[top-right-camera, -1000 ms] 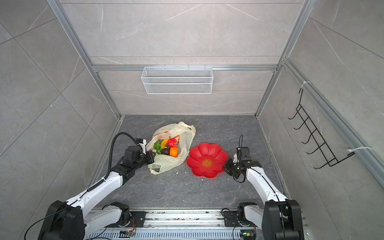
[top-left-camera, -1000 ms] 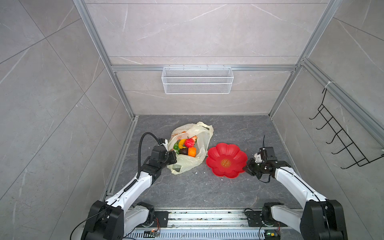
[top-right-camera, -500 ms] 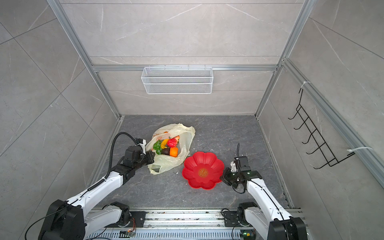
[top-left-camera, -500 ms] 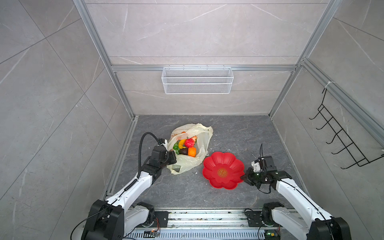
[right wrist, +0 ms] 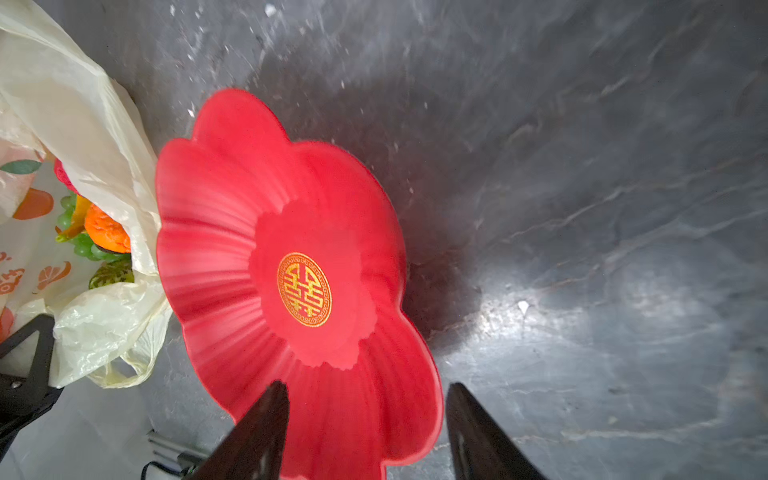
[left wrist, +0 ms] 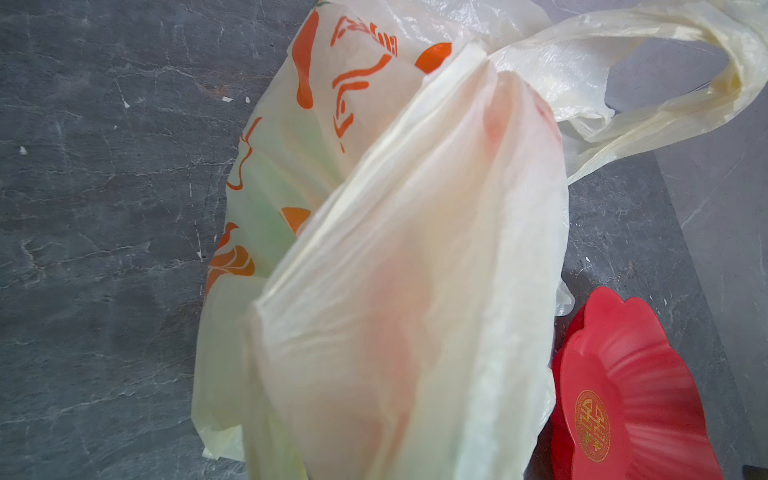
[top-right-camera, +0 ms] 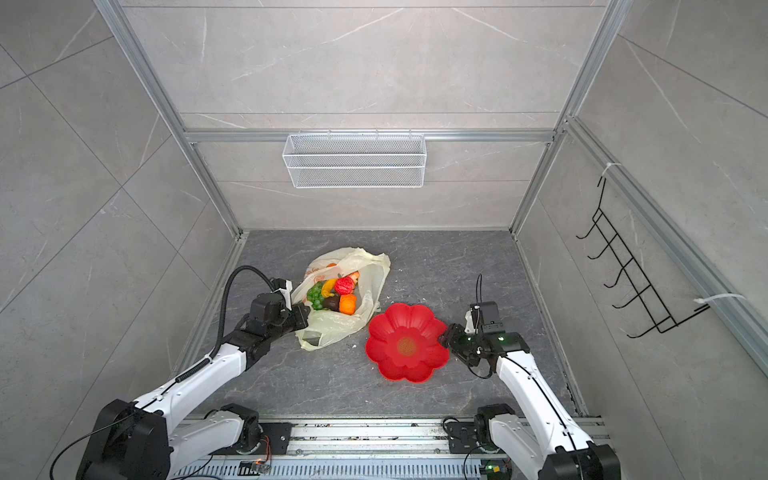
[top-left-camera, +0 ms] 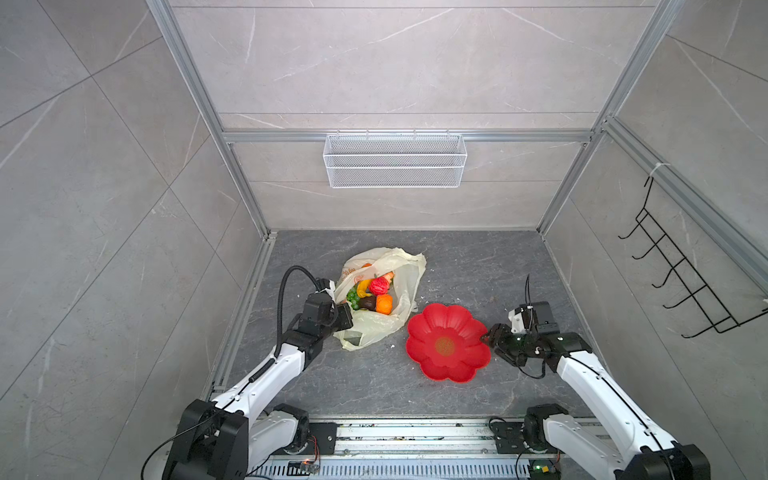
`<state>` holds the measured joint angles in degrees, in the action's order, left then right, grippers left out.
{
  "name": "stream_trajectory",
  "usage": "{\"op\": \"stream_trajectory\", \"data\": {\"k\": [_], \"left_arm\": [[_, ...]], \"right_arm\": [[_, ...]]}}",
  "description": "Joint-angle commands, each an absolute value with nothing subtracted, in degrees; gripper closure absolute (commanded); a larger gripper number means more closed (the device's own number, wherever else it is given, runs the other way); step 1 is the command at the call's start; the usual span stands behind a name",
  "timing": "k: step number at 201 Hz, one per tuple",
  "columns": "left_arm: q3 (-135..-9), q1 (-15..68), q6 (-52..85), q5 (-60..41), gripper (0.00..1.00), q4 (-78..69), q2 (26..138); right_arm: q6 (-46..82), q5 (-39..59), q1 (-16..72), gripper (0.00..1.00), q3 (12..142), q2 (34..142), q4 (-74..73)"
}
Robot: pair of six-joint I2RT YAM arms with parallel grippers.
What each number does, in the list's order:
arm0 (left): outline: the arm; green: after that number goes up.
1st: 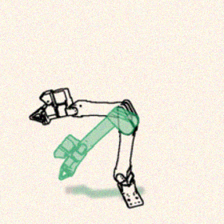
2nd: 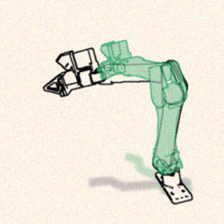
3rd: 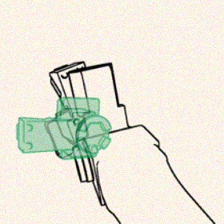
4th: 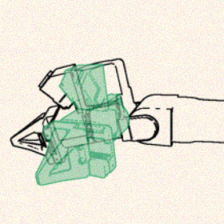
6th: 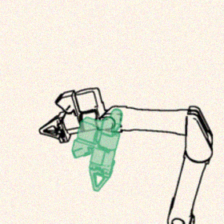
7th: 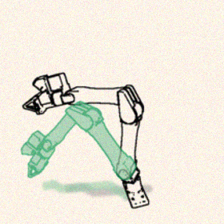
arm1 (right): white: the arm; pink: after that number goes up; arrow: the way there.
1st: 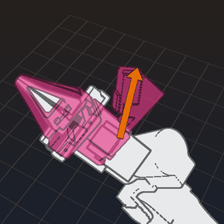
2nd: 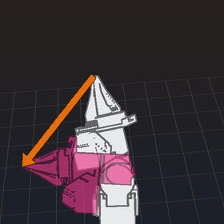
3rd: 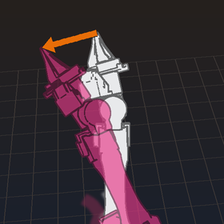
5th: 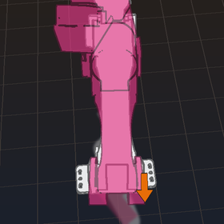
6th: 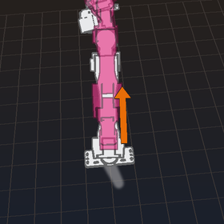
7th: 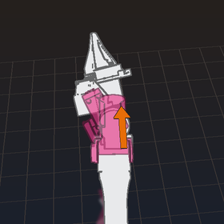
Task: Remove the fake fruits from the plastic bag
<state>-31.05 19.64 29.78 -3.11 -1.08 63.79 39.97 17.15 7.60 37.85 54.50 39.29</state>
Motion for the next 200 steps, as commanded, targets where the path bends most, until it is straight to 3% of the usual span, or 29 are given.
{"op": "stream_trajectory", "data": {"k": [1, 49, 79, 101, 127, 168, 200], "left_arm": [[-31.82, 19.76, 30.03, -2.76, 0.86, 0.90, 63.87], [-37.16, 19.78, 28.10, 8.98, 0.45, 13.78, 58.96], [-45.99, 20.90, 32.61, 12.28, 0.28, 30.87, 58.28], [-50.84, 21.18, 35.05, 10.67, 0.22, 40.49, 58.83], [-55.24, 22.73, 32.99, 8.54, 0.20, 45.53, 59.67], [-76.18, 34.15, 28.04, 28.93, 0.11, 59.24, 76.69], [-88.79, 34.69, 20.84, 33.77, 0.05, 64.68, 94.16]], "right_arm": [[41.45, 7.68, 9.94, 0.36, 44.33, 53.79, 41.96], [42.75, -4.58, 26.47, 0.36, 58.05, 66.11, 35.75], [43.15, -6.37, 33.02, 0.36, 62.53, 75.06, 30.07], [43.14, -6.49, 36.20, 0.36, 65.14, 80.54, 27.49], [42.74, -6.50, 37.35, 0.36, 65.43, 82.94, 26.00], [42.85, -7.12, 37.54, 0.36, 62.23, 82.22, 24.33], [43.25, -6.60, 37.53, 0.36, 59.99, 81.26, 23.21]]}}
